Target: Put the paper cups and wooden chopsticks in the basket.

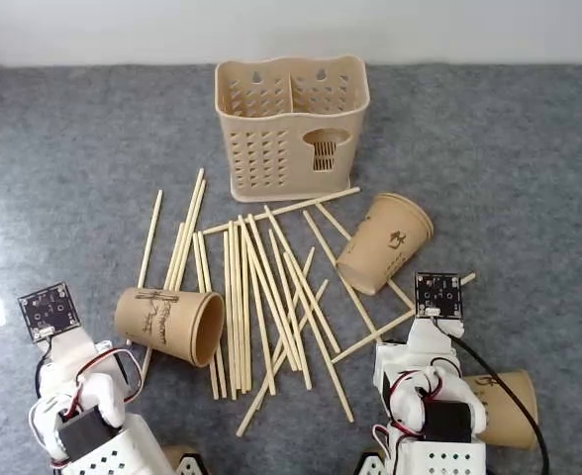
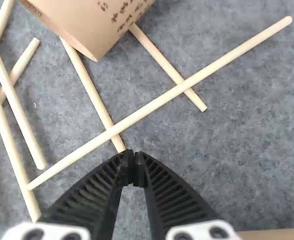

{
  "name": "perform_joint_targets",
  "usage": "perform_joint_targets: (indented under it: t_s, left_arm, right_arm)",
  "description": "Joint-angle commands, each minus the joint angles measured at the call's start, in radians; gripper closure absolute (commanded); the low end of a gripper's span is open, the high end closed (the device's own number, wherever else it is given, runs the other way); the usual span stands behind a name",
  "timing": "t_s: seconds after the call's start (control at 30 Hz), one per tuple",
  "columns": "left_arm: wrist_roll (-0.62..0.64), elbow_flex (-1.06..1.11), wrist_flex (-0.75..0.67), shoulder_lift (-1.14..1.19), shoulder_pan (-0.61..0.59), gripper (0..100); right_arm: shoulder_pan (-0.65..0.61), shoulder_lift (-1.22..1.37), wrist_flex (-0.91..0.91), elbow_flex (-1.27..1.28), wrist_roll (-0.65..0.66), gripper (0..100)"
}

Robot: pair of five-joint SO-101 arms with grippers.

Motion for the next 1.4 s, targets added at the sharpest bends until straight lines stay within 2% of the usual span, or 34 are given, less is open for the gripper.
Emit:
perform_joint_targets:
  t_s: [0.0,0.9,1.37]
  left_arm:
    - [0.008,-0.008,0.005,-0.014,-0.006,99]
    - [0.008,-0.008,0.005,-0.014,-0.006,99]
    - [0.008,-0.010,-0.015,-0.014,0.166,98]
  right_arm:
    - [0.012,-0.013,0.008,0.017,-0.003,99.0]
    - [0.012,-0.013,0.008,0.017,-0.003,99.0]
    - [0.012,-0.013,0.008,0.017,-0.003,99.0]
